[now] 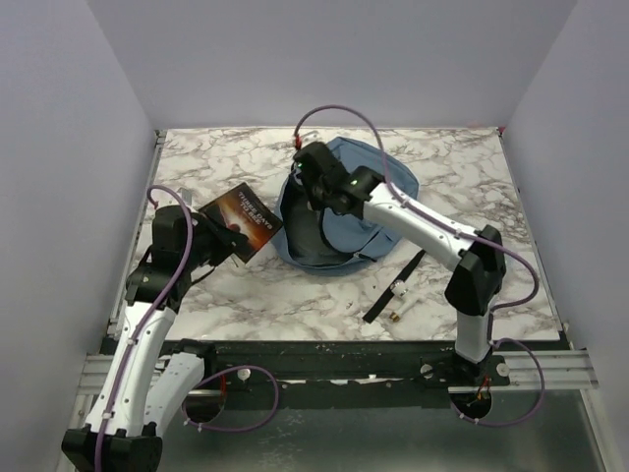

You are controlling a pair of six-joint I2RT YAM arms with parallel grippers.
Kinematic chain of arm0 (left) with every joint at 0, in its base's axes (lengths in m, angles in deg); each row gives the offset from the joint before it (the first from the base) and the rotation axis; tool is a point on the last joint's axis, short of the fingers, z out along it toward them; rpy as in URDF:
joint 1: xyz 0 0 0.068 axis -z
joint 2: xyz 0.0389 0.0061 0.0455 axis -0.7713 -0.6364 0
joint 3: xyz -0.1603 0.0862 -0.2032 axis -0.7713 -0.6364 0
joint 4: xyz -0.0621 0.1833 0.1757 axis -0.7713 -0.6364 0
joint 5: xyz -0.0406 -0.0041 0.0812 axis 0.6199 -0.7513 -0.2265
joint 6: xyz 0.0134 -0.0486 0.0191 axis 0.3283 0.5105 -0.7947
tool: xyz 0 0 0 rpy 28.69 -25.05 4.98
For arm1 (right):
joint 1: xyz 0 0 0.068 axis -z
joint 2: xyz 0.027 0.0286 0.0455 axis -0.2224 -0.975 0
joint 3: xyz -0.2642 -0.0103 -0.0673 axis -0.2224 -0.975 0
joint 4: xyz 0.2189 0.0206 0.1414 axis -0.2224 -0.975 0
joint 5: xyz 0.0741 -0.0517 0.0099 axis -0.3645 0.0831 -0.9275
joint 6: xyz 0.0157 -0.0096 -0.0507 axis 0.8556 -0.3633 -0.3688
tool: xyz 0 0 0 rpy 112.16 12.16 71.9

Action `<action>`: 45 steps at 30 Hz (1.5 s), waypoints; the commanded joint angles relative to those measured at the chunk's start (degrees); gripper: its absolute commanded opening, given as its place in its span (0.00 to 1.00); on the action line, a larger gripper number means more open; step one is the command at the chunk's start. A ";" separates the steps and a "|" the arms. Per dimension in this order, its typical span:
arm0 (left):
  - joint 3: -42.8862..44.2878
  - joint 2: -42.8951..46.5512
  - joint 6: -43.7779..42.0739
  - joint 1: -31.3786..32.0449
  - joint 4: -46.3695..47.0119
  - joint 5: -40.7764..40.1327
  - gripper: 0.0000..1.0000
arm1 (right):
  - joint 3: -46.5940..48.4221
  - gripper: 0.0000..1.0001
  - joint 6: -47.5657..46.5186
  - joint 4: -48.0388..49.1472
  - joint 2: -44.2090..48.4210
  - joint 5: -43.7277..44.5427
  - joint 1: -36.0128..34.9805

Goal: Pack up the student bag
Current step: Place the book in the student bag.

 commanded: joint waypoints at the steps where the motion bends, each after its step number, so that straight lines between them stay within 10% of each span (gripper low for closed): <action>1: -3.46 -2.95 10.55 0.02 15.37 19.03 0.00 | -0.32 0.01 2.18 2.56 4.17 -12.18 4.19; 24: -8.26 -27.55 33.14 15.21 51.41 8.33 0.00 | -0.77 0.01 10.14 7.45 8.52 -28.57 9.05; 36: 1.50 -50.75 43.29 28.92 63.43 -15.57 0.00 | -2.72 0.01 13.55 7.50 11.33 -31.09 8.99; 41: 2.63 -55.54 45.00 28.66 58.80 -11.22 0.37 | -3.47 0.01 12.65 5.79 11.74 -29.34 9.47; 45: -0.65 -54.26 43.91 28.66 56.87 -6.09 0.47 | -6.45 0.01 12.29 8.03 13.71 -28.62 9.77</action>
